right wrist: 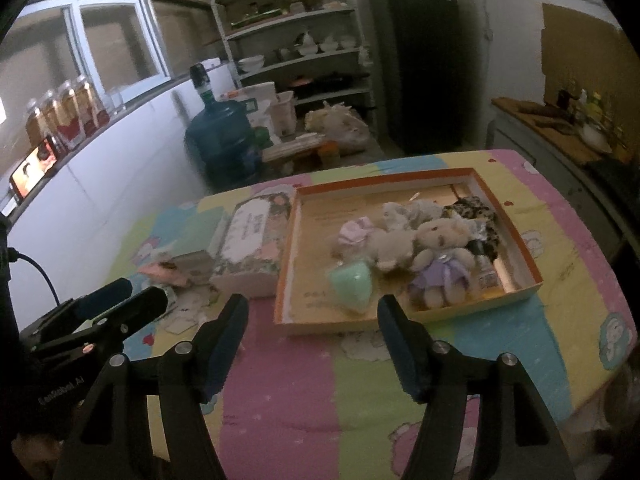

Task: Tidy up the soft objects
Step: 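Withdraw both tools and move toward the clear plastic-wrapped item and tissue pack, then grasp the Flower tissue pack with the left tool while the right tool approaches the clear wrapped item, then lift the Flower pack and clear wrapped item and carry both over the tray box, then lower both held items into the tray box and open both tools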

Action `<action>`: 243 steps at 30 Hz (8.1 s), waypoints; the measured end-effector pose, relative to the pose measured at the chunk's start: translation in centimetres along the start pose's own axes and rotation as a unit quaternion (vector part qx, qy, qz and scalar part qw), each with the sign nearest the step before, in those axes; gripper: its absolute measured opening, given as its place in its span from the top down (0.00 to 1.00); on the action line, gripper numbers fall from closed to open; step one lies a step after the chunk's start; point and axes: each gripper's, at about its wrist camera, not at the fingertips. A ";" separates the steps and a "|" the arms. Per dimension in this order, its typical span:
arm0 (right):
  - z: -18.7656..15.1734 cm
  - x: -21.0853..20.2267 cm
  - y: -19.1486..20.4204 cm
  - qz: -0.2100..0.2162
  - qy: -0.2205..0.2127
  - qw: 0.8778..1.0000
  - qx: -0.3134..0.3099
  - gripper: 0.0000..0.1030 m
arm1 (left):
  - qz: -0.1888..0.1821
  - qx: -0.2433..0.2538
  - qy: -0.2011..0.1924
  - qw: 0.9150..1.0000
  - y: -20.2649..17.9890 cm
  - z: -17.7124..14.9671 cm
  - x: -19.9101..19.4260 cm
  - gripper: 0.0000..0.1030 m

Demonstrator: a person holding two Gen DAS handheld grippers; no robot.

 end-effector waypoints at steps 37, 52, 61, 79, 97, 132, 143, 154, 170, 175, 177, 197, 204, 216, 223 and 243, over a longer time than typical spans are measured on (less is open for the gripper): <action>-3.1 12.6 12.1 0.026 0.121 0.986 -0.108 0.26 | 0.087 -0.147 0.020 0.985 16.2 -5.0 -4.3 0.32; -3.7 15.6 11.6 0.038 0.152 0.980 -0.123 0.50 | 0.067 -0.146 0.037 0.986 16.3 -2.9 0.5 0.33; -3.2 13.6 10.9 0.058 0.141 0.980 -0.124 0.51 | 0.065 -0.194 0.057 0.977 16.6 -2.6 5.7 0.33; -1.7 12.1 8.4 0.114 0.138 0.974 -0.137 0.50 | 0.183 -0.244 0.077 0.949 15.6 -1.7 10.8 0.33; -2.1 11.8 9.6 0.148 0.144 0.965 -0.161 0.50 | 0.162 -0.252 0.041 0.953 17.1 -5.0 5.7 0.54; -1.7 1.5 14.6 0.138 0.024 0.984 -0.112 0.50 | 0.101 -0.131 -0.058 0.985 13.1 -1.7 -8.0 0.54; 0.9 -0.2 9.5 0.095 -0.014 0.993 -0.066 0.50 | 0.042 -0.085 -0.049 0.994 7.8 1.2 -4.7 0.54; 2.1 -1.2 3.4 0.053 -0.033 0.998 -0.026 0.50 | -0.013 -0.036 -0.030 0.999 1.6 3.1 -0.7 0.54; 3.6 -0.4 -3.5 0.022 -0.034 0.999 0.015 0.50 | -0.055 -0.001 0.004 0.998 -5.0 4.8 4.7 0.54; 4.0 0.2 -5.3 0.017 -0.030 0.999 0.023 0.50 | -0.062 0.004 0.013 0.998 -6.5 5.2 6.4 0.54; 4.2 0.5 -6.2 0.014 -0.028 0.999 0.028 0.50 | -0.064 0.006 0.016 0.998 -6.9 5.3 7.1 0.54; 7.7 6.0 -14.1 0.006 -0.006 0.999 0.043 0.50 | -0.053 0.014 0.051 0.997 -10.6 7.8 15.4 0.54; 9.6 9.4 -15.8 0.017 0.010 0.999 0.034 0.50 | -0.033 0.007 0.065 0.997 -11.3 8.7 18.9 0.54; 10.7 14.8 -17.9 0.025 0.053 0.998 0.021 0.50 | -0.002 -0.009 0.104 0.995 -11.3 8.7 24.3 0.54; 10.8 16.8 -18.5 0.025 0.070 0.997 0.016 0.50 | 0.003 -0.021 0.119 0.993 -11.2 8.2 26.1 0.54; 10.6 18.8 -18.9 0.023 0.079 0.996 0.015 0.47 | -0.002 -0.040 0.136 0.990 -10.6 7.7 27.6 0.47</action>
Point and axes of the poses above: each gripper's, at about its wrist camera, not at the fingertips, and x roughly the way its jaws point, y to its left, z to its top, and after that the axes turned 5 degrees about -z, right-handed
